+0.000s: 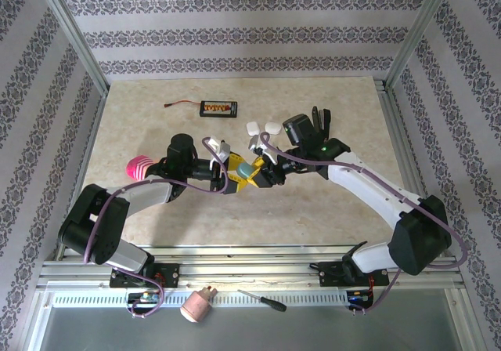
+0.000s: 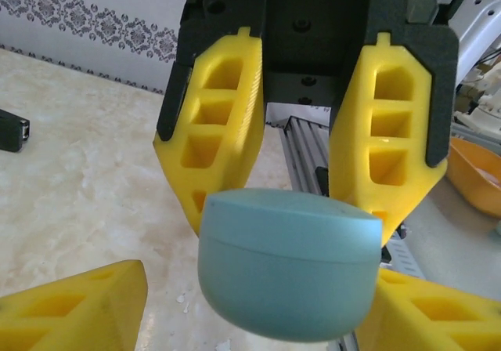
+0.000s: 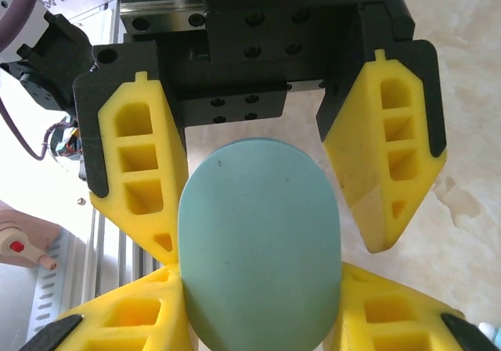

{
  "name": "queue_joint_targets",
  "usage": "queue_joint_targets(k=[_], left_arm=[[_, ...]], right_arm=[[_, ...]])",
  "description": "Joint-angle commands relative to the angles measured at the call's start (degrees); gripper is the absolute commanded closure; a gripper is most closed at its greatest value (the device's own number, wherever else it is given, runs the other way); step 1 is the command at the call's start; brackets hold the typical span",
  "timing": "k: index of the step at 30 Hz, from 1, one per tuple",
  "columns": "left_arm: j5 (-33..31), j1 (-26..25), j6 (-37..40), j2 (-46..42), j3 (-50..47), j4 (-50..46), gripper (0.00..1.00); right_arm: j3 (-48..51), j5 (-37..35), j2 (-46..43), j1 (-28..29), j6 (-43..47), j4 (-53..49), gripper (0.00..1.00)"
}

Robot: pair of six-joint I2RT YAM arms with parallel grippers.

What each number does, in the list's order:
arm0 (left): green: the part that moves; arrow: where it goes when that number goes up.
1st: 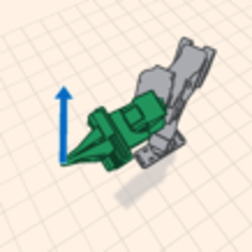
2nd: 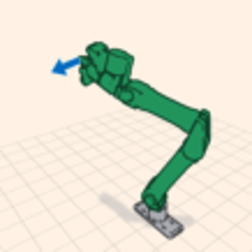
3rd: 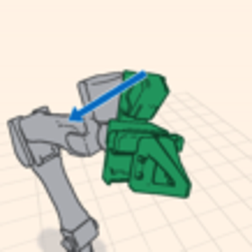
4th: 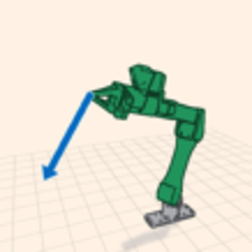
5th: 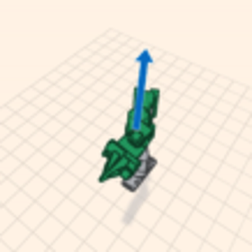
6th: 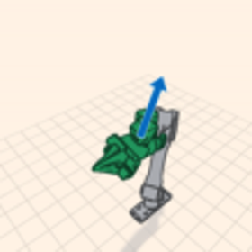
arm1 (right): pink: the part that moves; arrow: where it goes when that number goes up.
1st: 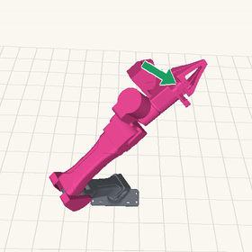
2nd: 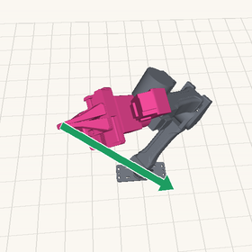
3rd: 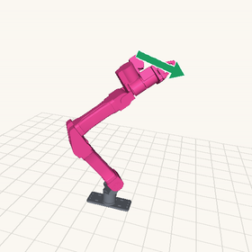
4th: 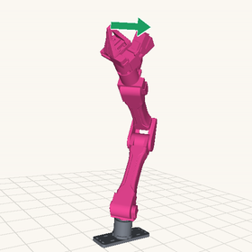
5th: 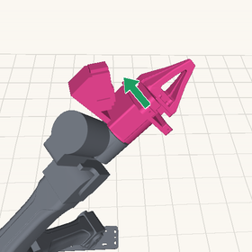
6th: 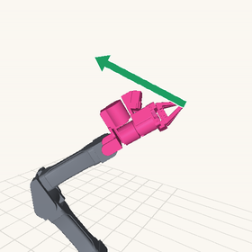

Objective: Insert wireless bluetooth earbuds into charging case

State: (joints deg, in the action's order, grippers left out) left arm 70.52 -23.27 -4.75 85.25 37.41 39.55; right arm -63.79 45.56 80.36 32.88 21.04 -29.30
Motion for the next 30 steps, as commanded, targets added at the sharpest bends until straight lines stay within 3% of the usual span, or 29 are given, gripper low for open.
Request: queue_joint_targets(k=[1,8,15,30], left_arm=[[3.1,-0.9,-3.2,0.1,0.3,6.7,0.35],[3.6,-0.9,-3.3,0.3,0.4,6.3,0.38],[2.8,-0.8,1.1,-0.5,0.6,2.0,0.30],[1.2,-2.1,12.3,-2.7,2.9,-14.0,0.39]], right_arm=[[-1.6,1.3,1.2,0.4,2.8,-2.9,0.83],[-2.2,-0.2,2.0,0.3,4.1,-5.3,0.84],[-2.2,0.0,0.6,-0.5,4.4,-7.6,0.85],[-5.7,0.9,3.0,-0.4,5.5,-12.5,0.88]])
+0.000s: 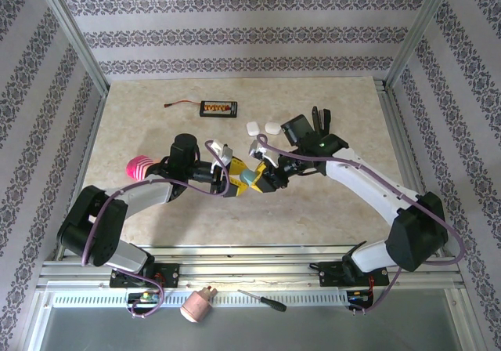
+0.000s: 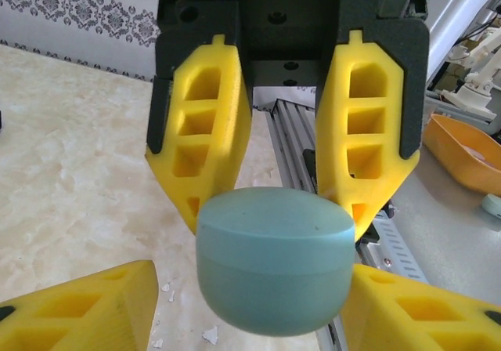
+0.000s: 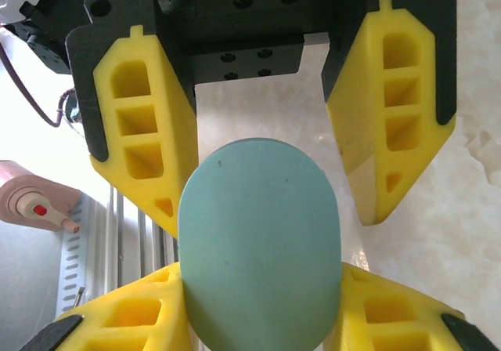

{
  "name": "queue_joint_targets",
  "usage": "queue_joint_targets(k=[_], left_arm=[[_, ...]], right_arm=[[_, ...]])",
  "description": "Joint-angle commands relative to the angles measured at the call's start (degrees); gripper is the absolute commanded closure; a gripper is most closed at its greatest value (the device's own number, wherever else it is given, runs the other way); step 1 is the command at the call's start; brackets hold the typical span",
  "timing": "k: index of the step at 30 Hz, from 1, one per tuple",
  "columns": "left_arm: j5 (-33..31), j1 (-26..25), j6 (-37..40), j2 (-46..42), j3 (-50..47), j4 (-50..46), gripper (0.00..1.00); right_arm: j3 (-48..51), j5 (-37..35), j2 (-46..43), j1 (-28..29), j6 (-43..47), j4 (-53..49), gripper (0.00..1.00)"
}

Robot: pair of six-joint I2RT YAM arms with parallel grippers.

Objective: Insert wireless bluetooth earbuds into charging case

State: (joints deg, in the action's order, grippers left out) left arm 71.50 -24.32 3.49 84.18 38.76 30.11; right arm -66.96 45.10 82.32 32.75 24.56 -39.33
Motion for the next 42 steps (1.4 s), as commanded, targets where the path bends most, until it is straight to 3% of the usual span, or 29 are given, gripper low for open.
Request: queue_joint_targets(k=[1,8,18,26,30,34,40,42], left_arm=[[0.2,-1.1,4.2,-1.8,1.6,-5.0,0.41],[0.8,-1.3,4.3,-1.8,1.8,-5.7,0.47],[1.1,-1.4,3.5,-1.7,1.9,-5.3,0.46],[1.4,-1.5,3.0,-1.3,2.1,-5.0,0.55],[1.4,-1.5,3.1,-1.2,2.0,-5.0,0.63],[0.7,-1.6,4.2,-1.6,1.9,-5.7,0.72],[-0.4,-1.5,7.2,-2.3,1.9,-8.4,0.76],[-0.5,-1.5,8.1,-2.5,2.1,-9.5,0.76]], right_arm=[[-2.9,1.2,1.5,-0.2,2.0,-2.8,0.88],[-3.9,0.6,2.8,0.0,2.7,-3.7,0.88],[-4.7,-1.1,4.2,0.4,3.8,-5.0,0.88],[-4.6,-1.7,4.5,0.6,4.1,-5.0,0.88],[-4.5,-1.9,4.6,0.7,4.2,-4.8,0.87],[-3.7,-2.6,3.8,0.4,3.8,-3.5,0.80],[-2.1,-1.9,2.2,-1.1,1.3,-0.4,0.53],[-1.5,-1.2,1.7,-1.9,0.2,0.7,0.48]])
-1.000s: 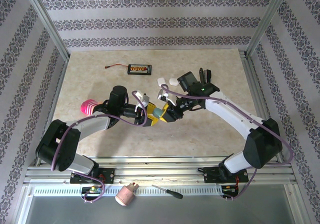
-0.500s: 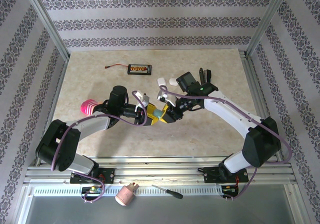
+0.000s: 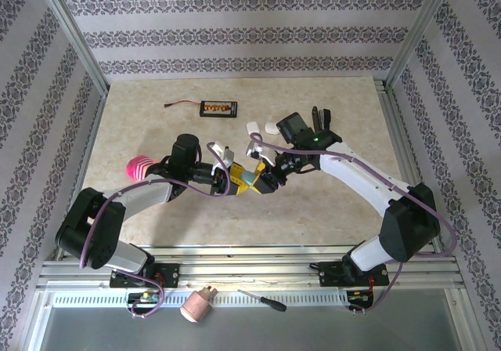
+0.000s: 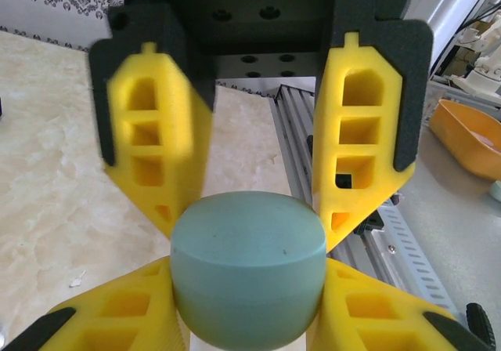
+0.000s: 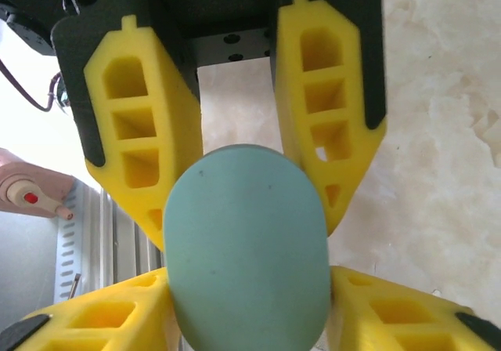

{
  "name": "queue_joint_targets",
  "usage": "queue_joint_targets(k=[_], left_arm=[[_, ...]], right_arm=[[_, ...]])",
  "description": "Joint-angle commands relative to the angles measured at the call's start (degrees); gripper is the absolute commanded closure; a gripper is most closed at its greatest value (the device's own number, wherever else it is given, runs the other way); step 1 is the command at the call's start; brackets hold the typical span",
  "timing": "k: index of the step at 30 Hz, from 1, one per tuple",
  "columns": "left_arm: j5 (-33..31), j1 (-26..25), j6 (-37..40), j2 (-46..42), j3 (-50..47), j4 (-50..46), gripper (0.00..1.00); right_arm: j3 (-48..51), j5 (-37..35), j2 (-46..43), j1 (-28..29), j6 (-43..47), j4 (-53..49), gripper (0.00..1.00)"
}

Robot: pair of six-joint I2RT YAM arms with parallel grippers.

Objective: Insert wireless bluetooth earbuds into charging case

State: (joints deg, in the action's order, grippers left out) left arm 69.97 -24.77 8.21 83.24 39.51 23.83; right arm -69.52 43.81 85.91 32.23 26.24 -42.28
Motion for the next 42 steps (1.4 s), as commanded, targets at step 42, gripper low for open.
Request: queue_joint_targets(k=[42], left_arm=[[-1.8,0.8,-3.8,-1.2,-0.4,12.2,0.76]], right_arm=[[9.7,-1.8,-10.2,-5.1,-13.5,21.6,0.37]])
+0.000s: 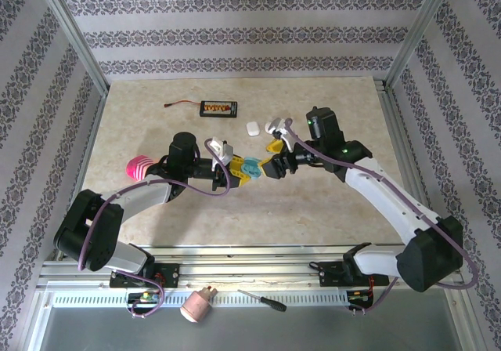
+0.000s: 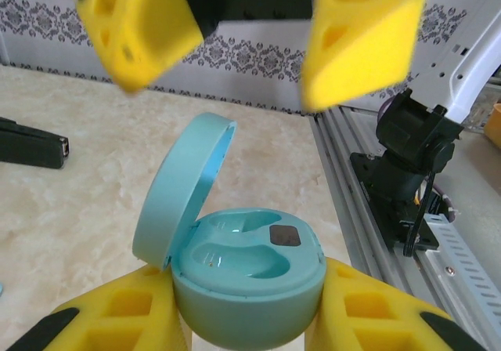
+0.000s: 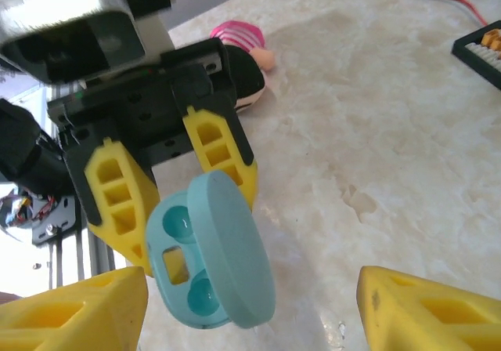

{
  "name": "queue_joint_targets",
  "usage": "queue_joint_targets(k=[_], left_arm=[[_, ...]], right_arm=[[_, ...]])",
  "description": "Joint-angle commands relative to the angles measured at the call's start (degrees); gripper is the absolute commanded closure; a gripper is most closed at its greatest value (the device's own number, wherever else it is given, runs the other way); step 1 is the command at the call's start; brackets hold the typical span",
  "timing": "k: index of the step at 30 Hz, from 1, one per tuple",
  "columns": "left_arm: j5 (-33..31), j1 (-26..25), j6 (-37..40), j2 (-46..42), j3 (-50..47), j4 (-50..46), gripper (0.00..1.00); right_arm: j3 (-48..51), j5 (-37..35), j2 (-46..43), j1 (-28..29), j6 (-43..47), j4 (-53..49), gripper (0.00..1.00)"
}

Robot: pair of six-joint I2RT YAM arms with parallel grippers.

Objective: Insert wireless bluetooth earbuds into charging case

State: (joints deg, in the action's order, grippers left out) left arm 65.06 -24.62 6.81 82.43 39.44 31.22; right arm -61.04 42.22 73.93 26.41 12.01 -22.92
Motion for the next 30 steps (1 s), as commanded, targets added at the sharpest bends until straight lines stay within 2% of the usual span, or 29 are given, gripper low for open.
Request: queue_joint_targets(k=[1,6,11,19,23,24,26,30], left_arm=[[3.7,0.6,-2.9,-0.5,-0.4,5.3,0.75],[6.2,0.6,-6.7,-1.3,-1.0,9.1,0.75],[6.1,0.6,-7.1,-1.2,-1.1,9.9,0.75],[5.9,0.6,-6.1,-0.1,-1.0,9.1,0.75],[5.7,0.6,-6.0,0.3,-0.9,9.3,0.72],[5.5,0.6,-6.0,0.3,-1.0,9.3,0.70],[4.9,0.6,-6.1,0.3,-1.0,9.3,0.57],[3.2,0.6,-6.8,0.4,-0.9,8.6,0.49]], right_arm=[[1.0,-0.1,2.4,0.7,1.0,2.4,0.41],[-0.6,3.9,6.0,0.7,2.4,1.8,0.59],[-1.2,7.9,7.0,0.6,3.3,1.1,0.78],[-0.2,7.5,4.6,0.3,4.4,0.2,0.99],[0.1,7.4,3.7,0.4,4.6,0.3,1.00],[0.2,7.2,3.5,0.5,4.6,0.4,1.00],[0.5,5.9,2.9,0.6,4.7,0.7,1.00],[1.2,3.8,2.0,0.7,3.6,2.8,1.00]])
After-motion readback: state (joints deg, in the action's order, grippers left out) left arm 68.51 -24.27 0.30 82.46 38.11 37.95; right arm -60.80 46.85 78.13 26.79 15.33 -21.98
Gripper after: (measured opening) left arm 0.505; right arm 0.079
